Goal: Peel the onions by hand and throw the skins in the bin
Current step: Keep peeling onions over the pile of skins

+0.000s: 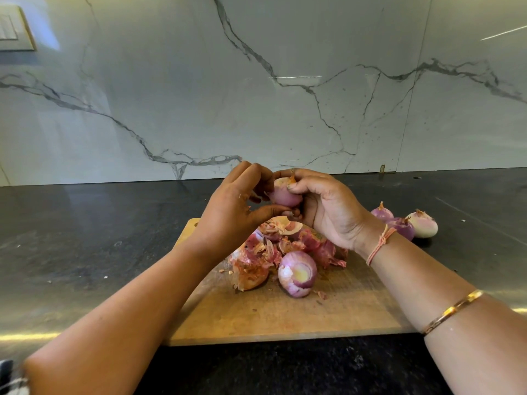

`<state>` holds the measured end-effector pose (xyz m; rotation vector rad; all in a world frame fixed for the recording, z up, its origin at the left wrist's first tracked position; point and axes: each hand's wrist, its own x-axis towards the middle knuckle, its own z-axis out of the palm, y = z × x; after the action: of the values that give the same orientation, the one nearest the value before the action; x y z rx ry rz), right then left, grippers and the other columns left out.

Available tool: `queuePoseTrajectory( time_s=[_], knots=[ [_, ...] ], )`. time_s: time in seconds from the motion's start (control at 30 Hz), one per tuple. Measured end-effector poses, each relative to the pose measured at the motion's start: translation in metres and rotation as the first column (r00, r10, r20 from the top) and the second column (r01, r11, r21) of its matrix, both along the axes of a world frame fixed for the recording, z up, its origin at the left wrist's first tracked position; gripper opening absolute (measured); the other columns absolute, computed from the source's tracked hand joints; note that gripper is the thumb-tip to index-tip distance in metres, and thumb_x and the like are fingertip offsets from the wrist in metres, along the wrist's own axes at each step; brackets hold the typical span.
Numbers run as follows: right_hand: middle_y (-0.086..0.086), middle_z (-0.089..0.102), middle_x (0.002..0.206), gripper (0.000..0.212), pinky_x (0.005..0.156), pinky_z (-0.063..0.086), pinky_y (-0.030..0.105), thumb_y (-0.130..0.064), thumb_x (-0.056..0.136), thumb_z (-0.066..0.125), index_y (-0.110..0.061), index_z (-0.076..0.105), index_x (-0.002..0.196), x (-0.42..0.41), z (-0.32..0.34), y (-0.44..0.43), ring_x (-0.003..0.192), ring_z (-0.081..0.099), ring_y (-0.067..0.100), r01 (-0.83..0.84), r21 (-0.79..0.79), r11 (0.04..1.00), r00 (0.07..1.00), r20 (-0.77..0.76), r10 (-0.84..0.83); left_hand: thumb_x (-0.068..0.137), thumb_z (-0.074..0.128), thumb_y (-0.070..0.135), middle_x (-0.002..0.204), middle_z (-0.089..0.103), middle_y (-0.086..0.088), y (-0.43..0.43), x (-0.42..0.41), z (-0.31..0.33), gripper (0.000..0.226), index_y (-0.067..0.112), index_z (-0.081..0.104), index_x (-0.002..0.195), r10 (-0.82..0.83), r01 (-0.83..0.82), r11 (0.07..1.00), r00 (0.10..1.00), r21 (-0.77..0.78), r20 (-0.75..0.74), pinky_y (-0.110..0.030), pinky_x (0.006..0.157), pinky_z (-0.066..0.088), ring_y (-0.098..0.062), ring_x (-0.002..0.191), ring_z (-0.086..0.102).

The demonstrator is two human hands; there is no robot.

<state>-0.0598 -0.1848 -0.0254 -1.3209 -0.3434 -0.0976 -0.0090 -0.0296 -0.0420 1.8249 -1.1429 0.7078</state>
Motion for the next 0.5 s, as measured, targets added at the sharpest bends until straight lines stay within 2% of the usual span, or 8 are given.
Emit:
queuePoseTrajectory(
  time_s=[0.13,0.23,0.3,0.37,0.5],
  knots=[
    [0.015,0.060,0.087,0.021,0.052,0.049,0.019,0.004,0.088,0.038,-0.002,0.058,0.093,0.0001,0.0001,0.0005,0.067,0.061,0.014,-0.023,0.018,1.000,1.000,-0.001,0.023,0.070,0.068,0.043,0.093,0.052,0.009,-0.0005,-0.0007,0.0001,0.034,0.022,0.052,0.092,-0.003,0.002,1.000,1.000,-0.007,-0.030,-0.029,0.074,0.051,-0.010,0.084,0.053],
    [0.017,0.059,0.090,0.019,0.053,0.049,0.020,0.002,0.086,0.044,-0.001,0.057,0.099,0.0021,-0.0006,0.0007,0.069,0.060,0.017,-0.003,0.011,1.000,1.000,-0.016,0.003,0.071,0.074,0.034,0.091,0.052,0.008,-0.0005,0.0011,-0.0009,0.030,0.020,0.053,0.088,0.001,-0.002,1.000,0.999,-0.010,-0.035,-0.028,0.073,0.050,-0.010,0.083,0.052],
    [0.017,0.058,0.089,0.020,0.057,0.044,0.025,-0.005,0.076,0.052,-0.003,0.060,0.094,0.0031,-0.0007,0.0003,0.069,0.056,0.020,0.031,0.010,0.999,0.999,-0.019,-0.031,0.071,0.075,0.031,0.089,0.050,0.010,-0.0010,0.0027,-0.0015,0.026,0.019,0.054,0.083,0.013,-0.013,1.000,1.000,-0.018,-0.005,-0.023,0.072,0.050,-0.007,0.082,0.051],
    [0.016,0.058,0.086,0.023,0.061,0.036,0.029,-0.011,0.069,0.052,-0.005,0.063,0.088,0.0043,-0.0010,-0.0011,0.070,0.052,0.024,0.066,0.026,0.997,0.998,-0.021,-0.066,0.071,0.072,0.034,0.088,0.048,0.012,-0.0014,0.0024,-0.0011,0.024,0.019,0.055,0.080,0.016,-0.015,0.999,1.000,-0.040,0.009,-0.016,0.070,0.048,-0.002,0.082,0.051],
    [0.014,0.059,0.085,0.022,0.058,0.035,0.027,-0.012,0.069,0.052,-0.006,0.063,0.087,0.0042,-0.0008,-0.0020,0.065,0.053,0.021,0.081,0.014,0.997,0.997,-0.014,-0.081,0.071,0.073,0.039,0.091,0.052,0.010,-0.0005,0.0009,-0.0006,0.033,0.022,0.051,0.088,0.054,-0.055,0.997,0.998,-0.047,-0.010,-0.021,0.071,0.051,-0.006,0.084,0.054]
  ],
)
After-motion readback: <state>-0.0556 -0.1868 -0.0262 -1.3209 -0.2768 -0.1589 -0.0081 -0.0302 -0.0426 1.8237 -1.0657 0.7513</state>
